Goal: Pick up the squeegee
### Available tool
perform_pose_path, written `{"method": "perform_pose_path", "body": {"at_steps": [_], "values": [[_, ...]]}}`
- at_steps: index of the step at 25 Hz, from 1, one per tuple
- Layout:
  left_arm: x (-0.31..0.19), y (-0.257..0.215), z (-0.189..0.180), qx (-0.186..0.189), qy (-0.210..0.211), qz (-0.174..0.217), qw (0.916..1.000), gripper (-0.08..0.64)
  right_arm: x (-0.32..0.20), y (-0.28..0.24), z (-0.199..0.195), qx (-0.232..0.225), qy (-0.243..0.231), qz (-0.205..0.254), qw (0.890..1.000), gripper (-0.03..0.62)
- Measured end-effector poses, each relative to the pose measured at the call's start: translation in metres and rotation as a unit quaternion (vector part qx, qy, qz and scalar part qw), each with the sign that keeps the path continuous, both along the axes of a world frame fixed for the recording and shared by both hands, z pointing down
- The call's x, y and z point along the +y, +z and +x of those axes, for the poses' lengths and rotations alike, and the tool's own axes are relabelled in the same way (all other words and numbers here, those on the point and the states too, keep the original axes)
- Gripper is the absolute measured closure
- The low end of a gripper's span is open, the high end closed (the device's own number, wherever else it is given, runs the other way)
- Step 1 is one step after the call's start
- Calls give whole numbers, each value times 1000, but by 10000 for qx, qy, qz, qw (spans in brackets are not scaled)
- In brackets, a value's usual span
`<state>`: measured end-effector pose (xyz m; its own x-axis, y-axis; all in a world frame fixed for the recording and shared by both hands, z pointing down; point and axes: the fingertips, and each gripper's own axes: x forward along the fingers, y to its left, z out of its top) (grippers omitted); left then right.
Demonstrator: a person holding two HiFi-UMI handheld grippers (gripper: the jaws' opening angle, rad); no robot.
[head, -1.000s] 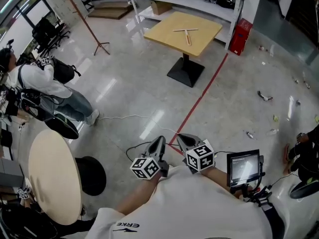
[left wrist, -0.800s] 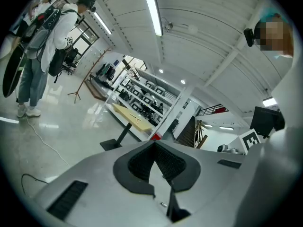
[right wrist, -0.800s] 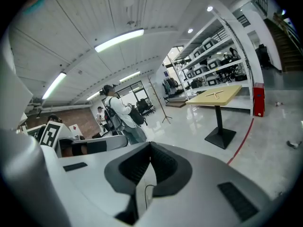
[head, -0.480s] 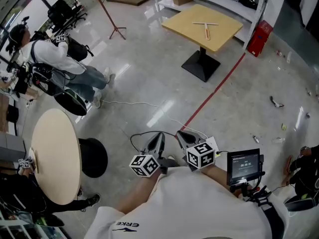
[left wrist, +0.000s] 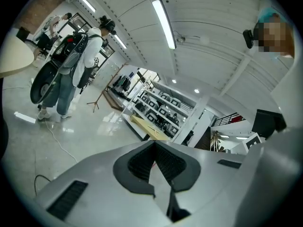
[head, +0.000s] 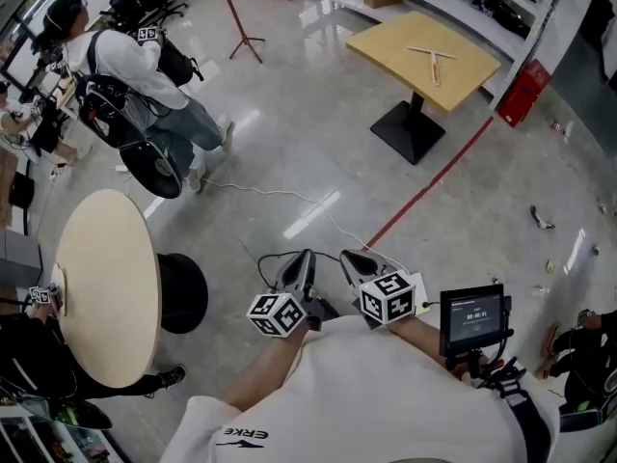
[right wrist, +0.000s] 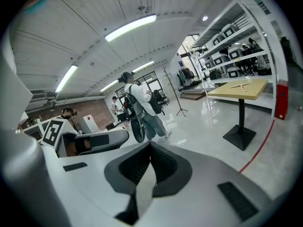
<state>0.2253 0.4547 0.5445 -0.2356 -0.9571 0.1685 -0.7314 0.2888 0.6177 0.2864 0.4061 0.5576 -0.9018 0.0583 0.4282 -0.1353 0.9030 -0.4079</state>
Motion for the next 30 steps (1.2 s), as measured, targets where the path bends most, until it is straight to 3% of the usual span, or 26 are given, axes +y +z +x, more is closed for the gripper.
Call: {"method": "perform_pose_path", "body": {"at_steps": [8, 13, 18, 25, 30], "values": [[31, 10, -111, -78, -205, 161, 9996, 555, 34, 8, -116, -50, -362, 205, 9991, 589], [60, -8, -151, -63, -329, 168, 9993, 555, 66, -11, -163, -32, -582, 238, 9980, 589], [81, 17, -201, 25, -607, 119, 9981, 555, 83, 14, -212, 102, -856, 232, 9960, 589], [98, -2, -211, 243, -871, 272, 9955, 555, 96, -9, -228, 316, -1062, 323, 9933, 589], [117, 20, -254, 313, -1151, 304, 9924, 555, 114, 11, -276, 367, -1361, 359, 9894, 589]]}}
